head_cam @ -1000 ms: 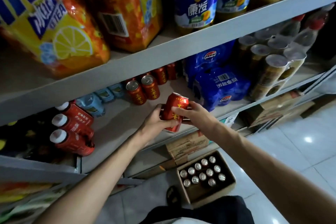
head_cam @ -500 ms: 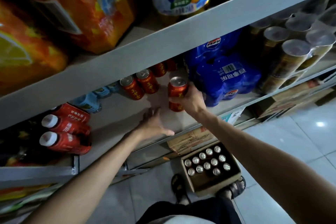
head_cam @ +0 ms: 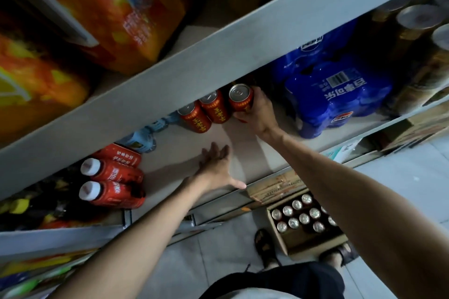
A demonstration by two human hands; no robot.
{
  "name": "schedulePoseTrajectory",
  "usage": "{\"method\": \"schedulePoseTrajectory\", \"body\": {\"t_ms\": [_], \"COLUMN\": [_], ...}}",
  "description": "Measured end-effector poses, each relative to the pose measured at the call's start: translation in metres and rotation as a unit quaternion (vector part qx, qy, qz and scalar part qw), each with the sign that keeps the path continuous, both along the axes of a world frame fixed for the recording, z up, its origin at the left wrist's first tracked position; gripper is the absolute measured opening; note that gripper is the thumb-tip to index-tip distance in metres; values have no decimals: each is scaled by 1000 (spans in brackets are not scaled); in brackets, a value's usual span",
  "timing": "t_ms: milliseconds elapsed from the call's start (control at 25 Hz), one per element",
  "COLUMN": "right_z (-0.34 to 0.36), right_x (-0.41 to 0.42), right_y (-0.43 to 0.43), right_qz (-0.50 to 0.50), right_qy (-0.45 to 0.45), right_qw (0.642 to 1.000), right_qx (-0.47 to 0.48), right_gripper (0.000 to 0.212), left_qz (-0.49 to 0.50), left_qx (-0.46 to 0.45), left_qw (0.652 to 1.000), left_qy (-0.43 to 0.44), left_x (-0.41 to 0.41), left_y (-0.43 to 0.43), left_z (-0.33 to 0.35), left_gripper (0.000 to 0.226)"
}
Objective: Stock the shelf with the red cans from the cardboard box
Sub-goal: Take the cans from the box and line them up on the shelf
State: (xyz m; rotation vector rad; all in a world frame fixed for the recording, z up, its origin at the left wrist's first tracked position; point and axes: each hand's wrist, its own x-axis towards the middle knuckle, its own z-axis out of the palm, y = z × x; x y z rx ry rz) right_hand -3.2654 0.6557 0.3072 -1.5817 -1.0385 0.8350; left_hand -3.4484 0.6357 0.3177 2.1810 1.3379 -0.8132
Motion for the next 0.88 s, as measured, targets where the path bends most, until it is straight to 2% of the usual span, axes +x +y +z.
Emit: {"method": "schedulePoseTrajectory", "body": {"t_ms": [200, 360, 880], "right_z": [-10, -18, -11], "right_x": [-7, -5, -5], "right_y": [-6, -3, 30], "right_qz": [-24, -23, 0], "right_qy": [44, 9, -63], "right_qw": [998, 999, 997], "right_qx": [-32, -43, -52], "right_gripper": [66, 58, 69], "left_qz": [-23, -20, -16], "left_qx": [1, -5, -4], "left_qw": [1000, 1000, 1000], "left_qy": [20, 20, 14], "left_x": [-2, 0, 4], "left_y": [4, 4, 2], "left_z": [-5, -6, 5], "left_gripper": [136, 137, 136]}}
